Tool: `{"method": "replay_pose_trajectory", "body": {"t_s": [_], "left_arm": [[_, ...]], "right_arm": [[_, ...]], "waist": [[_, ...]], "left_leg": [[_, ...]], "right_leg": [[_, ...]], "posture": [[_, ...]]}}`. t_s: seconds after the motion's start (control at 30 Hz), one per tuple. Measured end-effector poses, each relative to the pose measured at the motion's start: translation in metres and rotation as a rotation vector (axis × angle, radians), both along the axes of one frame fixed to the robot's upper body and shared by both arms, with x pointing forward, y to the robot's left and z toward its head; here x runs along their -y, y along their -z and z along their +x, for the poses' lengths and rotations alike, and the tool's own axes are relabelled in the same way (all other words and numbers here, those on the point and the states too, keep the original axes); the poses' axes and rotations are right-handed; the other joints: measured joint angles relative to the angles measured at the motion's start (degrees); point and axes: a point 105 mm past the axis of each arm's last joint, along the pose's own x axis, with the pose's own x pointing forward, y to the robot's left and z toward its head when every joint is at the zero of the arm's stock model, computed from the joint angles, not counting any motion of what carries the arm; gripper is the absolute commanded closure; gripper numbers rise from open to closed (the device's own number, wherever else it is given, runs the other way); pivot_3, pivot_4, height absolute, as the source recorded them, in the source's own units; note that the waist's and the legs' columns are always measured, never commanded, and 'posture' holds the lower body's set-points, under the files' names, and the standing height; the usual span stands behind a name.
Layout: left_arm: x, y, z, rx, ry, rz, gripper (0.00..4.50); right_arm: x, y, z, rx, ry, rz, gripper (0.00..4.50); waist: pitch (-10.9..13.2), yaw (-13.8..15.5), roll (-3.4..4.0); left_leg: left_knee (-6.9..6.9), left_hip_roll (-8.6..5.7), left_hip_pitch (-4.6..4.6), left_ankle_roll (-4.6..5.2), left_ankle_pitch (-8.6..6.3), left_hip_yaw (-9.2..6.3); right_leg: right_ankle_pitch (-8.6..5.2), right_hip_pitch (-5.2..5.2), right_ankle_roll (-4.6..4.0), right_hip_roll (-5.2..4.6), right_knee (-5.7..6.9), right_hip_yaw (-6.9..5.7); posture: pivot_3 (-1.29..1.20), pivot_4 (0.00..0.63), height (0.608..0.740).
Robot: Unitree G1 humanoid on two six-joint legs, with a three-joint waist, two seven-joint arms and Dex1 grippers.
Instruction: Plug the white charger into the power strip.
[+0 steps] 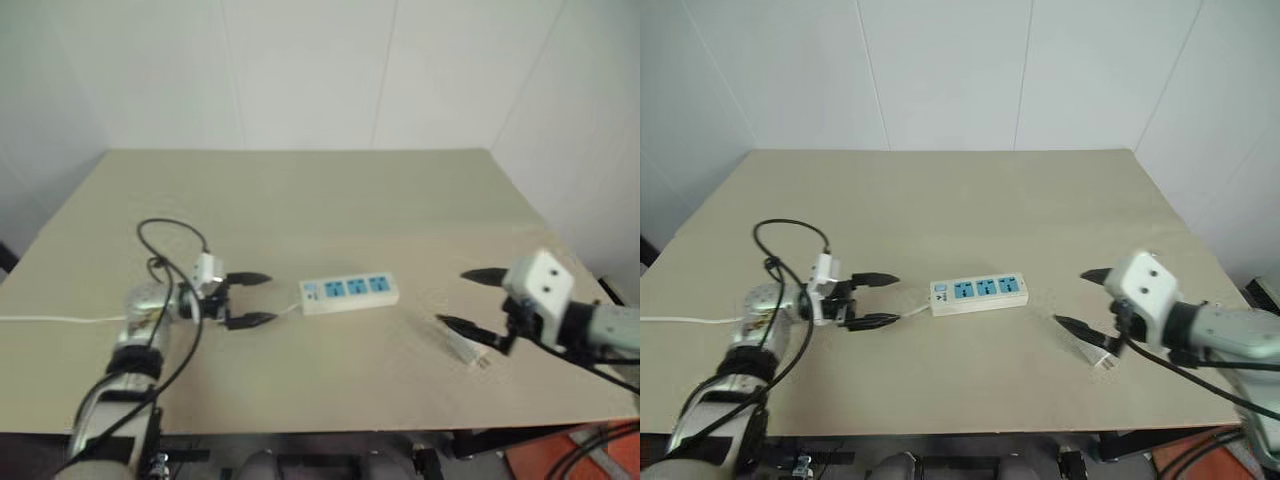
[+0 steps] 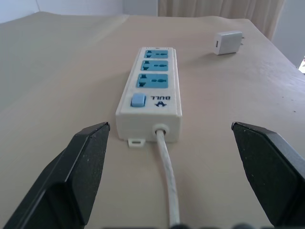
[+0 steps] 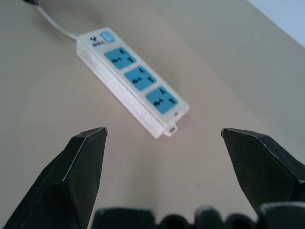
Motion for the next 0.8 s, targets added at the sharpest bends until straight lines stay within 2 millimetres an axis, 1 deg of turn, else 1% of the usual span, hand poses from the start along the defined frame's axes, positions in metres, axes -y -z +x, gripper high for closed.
{"method": "replay_pose_trajectory", "body": {"t_s": [0.07,0.23,0.43,0.53,0.63,0.7,0.73,0.8], "left_arm": [[0.01,0.004,0.005,-0.002,-0.001,-0.004,0.04],[0.032,0.008,0.013,-0.011,0.016,0.01,0.04],[0.047,0.016,0.02,-0.03,-0.011,0.059,0.04],[0.051,0.022,0.02,-0.045,-0.019,0.081,0.04],[0.052,0.022,0.022,-0.04,-0.021,0.105,0.59],[0.053,0.023,0.021,-0.045,-0.019,0.099,1.12],[0.054,0.023,0.02,-0.053,-0.012,0.093,1.23],[0.055,0.023,0.02,-0.054,-0.01,0.087,1.23]], "right_arm": [[-0.008,0.003,0.001,-0.005,-0.004,0.014,0.0],[-0.019,0.003,0.005,0.011,0.03,0.041,0.0],[-0.026,0.0,0.001,0.029,0.053,0.04,0.0],[-0.026,0.003,-0.002,0.018,0.065,0.034,0.0],[-0.027,0.005,-0.005,0.008,0.07,0.029,0.0],[-0.028,0.004,-0.006,0.009,0.068,0.026,0.0],[-0.028,0.004,-0.006,0.008,0.068,0.026,0.0],[-0.028,0.004,-0.007,0.008,0.072,0.028,0.0]], "waist": [[0.0,-0.1,-0.01],[0.0,-0.1,-0.01],[0.0,-0.2,-0.02],[0.0,-0.2,-0.02],[0.0,-0.2,-0.01],[0.0,-0.2,-0.01],[0.0,-0.1,-0.01],[0.0,0.0,-0.01]], "left_leg": [[0.0,-0.03,-0.11,0.0,0.0,-0.01],[-0.03,-0.08,-0.14,0.04,-0.02,-0.05],[-0.01,-0.08,-0.06,0.03,-0.02,-0.07],[-0.01,-0.08,-0.05,0.03,-0.02,-0.08],[0.0,-0.09,-0.04,0.03,-0.02,-0.07],[0.0,-0.09,-0.04,0.03,-0.02,-0.08],[0.0,-0.09,-0.04,0.03,-0.02,-0.08],[0.0,-0.11,-0.05,0.03,-0.02,-0.08]], "right_leg": [[0.0,-0.06,0.01,-0.03,-0.02,0.0],[-0.01,-0.09,0.04,-0.06,-0.01,-0.03],[-0.01,-0.06,0.05,-0.05,0.08,-0.03],[-0.01,-0.04,0.05,-0.05,0.09,-0.03],[-0.01,-0.04,0.05,-0.06,0.09,-0.03],[-0.01,-0.03,0.05,-0.06,0.09,-0.03],[-0.01,-0.03,0.05,-0.06,0.09,-0.03],[-0.01,-0.03,0.06,-0.08,0.08,-0.03]], "posture": [[0.0,0.15,0.74],[0.0,0.15,0.74],[0.0,0.15,0.74],[0.0,0.15,0.74],[0.0,0.15,0.74],[0.0,0.15,0.74],[0.0,0.15,0.74],[0.0,0.15,0.74]]}}
